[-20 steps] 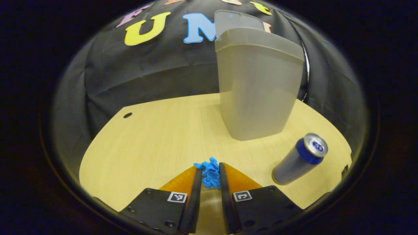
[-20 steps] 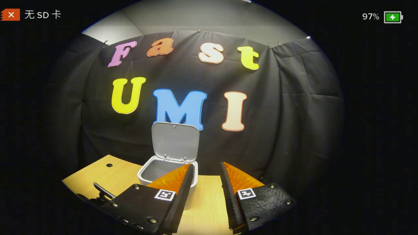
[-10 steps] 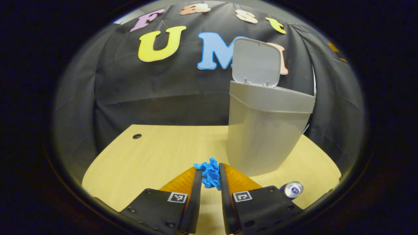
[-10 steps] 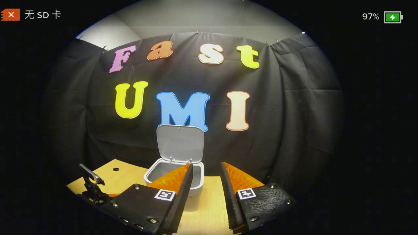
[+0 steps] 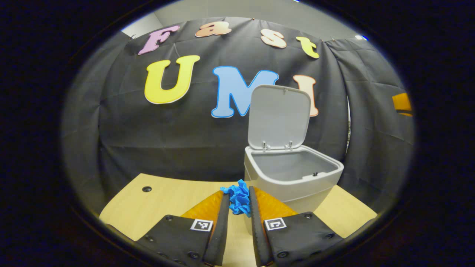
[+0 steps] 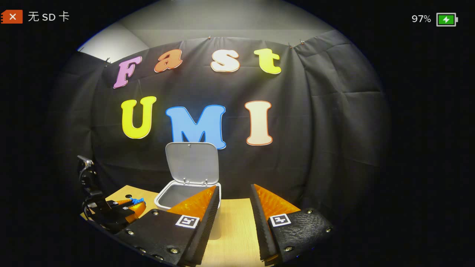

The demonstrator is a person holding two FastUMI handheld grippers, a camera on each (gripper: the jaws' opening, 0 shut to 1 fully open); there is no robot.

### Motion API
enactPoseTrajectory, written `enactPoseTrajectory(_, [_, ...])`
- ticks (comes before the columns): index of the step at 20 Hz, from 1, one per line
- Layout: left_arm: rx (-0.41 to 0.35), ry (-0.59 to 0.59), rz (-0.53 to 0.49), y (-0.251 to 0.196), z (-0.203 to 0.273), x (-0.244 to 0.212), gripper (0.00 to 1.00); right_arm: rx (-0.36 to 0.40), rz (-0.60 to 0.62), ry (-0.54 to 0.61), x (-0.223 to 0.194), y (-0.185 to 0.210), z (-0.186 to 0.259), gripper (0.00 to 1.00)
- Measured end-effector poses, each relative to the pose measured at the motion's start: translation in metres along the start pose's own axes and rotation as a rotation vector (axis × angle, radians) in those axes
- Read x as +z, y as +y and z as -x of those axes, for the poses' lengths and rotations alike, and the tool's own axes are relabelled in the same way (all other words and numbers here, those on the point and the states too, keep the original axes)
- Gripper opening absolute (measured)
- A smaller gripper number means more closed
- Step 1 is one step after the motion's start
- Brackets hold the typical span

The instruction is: Press the lid of the desktop garbage bin to open it, pick up the crumpled paper on the desktop and throw it into the bin, then pick up the pop can on the desktop and drop it into the bin, and finally close the garbage bin lid.

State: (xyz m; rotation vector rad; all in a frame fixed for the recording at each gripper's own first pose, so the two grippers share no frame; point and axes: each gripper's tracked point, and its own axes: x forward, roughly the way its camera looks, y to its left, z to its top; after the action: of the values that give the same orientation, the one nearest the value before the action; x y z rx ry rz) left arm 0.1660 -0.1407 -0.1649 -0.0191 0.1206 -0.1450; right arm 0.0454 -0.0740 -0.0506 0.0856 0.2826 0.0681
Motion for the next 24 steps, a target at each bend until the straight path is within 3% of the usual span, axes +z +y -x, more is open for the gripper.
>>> enactPoseTrajectory(4, [-0.037,-0.044,-0.012,-0.022,-0.012,0.032,0.39,-0.029,-0.033,0.005,-0.008,-0.017,0.003,0.55])
enactPoseTrajectory(5, [-0.048,-0.051,-0.014,-0.027,-0.017,0.038,0.34,-0.034,-0.040,0.008,-0.010,-0.020,0.004,0.55])
enactPoseTrajectory(12, [-0.087,-0.061,-0.096,-0.061,-0.055,0.053,0.36,-0.075,-0.081,0.028,-0.025,-0.040,0.012,0.55])
enactPoseTrajectory(17, [-0.104,-0.059,-0.112,-0.073,-0.065,0.054,0.91,-0.104,-0.102,0.044,-0.034,-0.052,0.016,0.55])
enactPoseTrajectory(22, [-0.107,-0.063,-0.117,-0.070,-0.058,0.060,0.91,-0.091,-0.120,0.069,-0.046,-0.043,0.013,0.55])
enactPoseTrajectory(23, [-0.105,-0.065,-0.120,-0.067,-0.055,0.061,0.85,-0.082,-0.117,0.075,-0.049,-0.038,0.013,0.55])
enactPoseTrajectory(24, [-0.103,-0.066,-0.122,-0.063,-0.051,0.061,0.91,-0.071,-0.113,0.081,-0.052,-0.033,0.011,0.55])
